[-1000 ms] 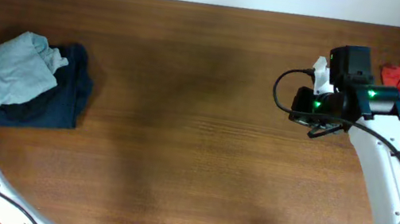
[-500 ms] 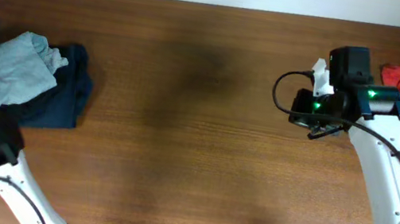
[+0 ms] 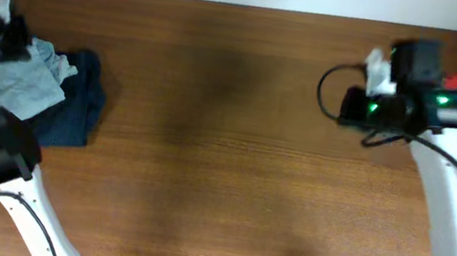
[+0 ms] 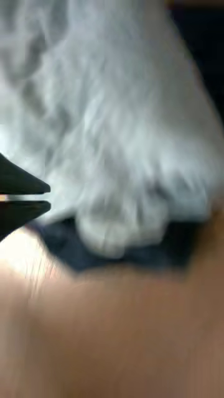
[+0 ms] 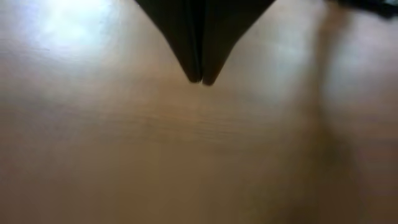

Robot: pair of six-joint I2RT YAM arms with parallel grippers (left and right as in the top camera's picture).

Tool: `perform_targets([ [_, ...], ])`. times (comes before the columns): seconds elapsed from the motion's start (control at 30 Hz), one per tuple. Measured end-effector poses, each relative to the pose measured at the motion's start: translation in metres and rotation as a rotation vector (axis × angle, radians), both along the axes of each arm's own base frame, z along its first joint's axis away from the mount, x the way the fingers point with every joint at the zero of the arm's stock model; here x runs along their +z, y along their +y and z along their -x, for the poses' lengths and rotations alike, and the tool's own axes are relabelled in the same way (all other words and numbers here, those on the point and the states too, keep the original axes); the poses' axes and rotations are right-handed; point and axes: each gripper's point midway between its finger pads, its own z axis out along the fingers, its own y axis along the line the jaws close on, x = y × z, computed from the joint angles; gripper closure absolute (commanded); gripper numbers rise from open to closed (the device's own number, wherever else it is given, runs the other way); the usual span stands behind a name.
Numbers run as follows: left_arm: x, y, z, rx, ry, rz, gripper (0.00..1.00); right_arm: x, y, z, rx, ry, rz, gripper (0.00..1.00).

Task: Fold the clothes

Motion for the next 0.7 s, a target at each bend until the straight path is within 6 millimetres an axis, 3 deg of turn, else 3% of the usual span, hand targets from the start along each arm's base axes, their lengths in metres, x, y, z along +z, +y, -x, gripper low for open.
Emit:
perform_targets([
  [0.07,0.065,-0.034,0.004,-0.102,-0.126,-0.058,0.7,0.037,0.0,-0.005,0.022,-0.095,0.009,0.95],
  [0.13,0.138,-0.074,0.025,-0.211,-0.273,-0.138,0.27,0.079,-0.001,0.002,0.042,-0.199,0.016,0.89],
  [0.17,0.173,-0.092,0.04,-0.25,-0.351,-0.172,0.01,0.094,-0.001,0.008,0.049,-0.24,0.019,0.87],
  [0.2,0.213,-0.111,0.064,-0.288,-0.451,-0.213,0.01,0.115,-0.002,0.019,0.057,-0.3,0.024,0.85],
  [0.23,0.24,-0.12,0.085,-0.301,-0.52,-0.242,0.01,0.13,-0.003,0.032,0.067,-0.343,0.03,0.75],
  [0.27,0.265,-0.127,0.111,-0.302,-0.589,-0.274,0.01,0.147,-0.004,0.047,0.075,-0.393,0.038,0.58],
  [0.3,0.283,-0.132,0.135,-0.299,-0.638,-0.299,0.01,0.16,-0.005,0.062,0.081,-0.436,0.043,0.16],
  [0.33,0.294,-0.138,0.165,-0.295,-0.668,-0.314,0.01,0.171,-0.007,0.079,0.087,-0.472,0.057,0.01],
  [0.37,0.289,-0.141,0.18,-0.298,-0.653,-0.307,0.01,0.174,-0.008,0.091,0.087,-0.479,0.059,0.01],
  [0.43,0.276,-0.143,0.187,-0.293,-0.615,-0.287,0.01,0.175,-0.009,0.103,0.089,-0.475,0.061,0.01],
  [0.53,0.236,-0.145,0.195,-0.282,-0.485,-0.228,0.01,0.176,-0.01,0.115,0.09,-0.476,0.067,0.01],
  [0.7,0.172,-0.144,0.187,-0.271,-0.295,-0.149,0.01,0.174,-0.011,0.123,0.092,-0.461,0.068,0.01],
])
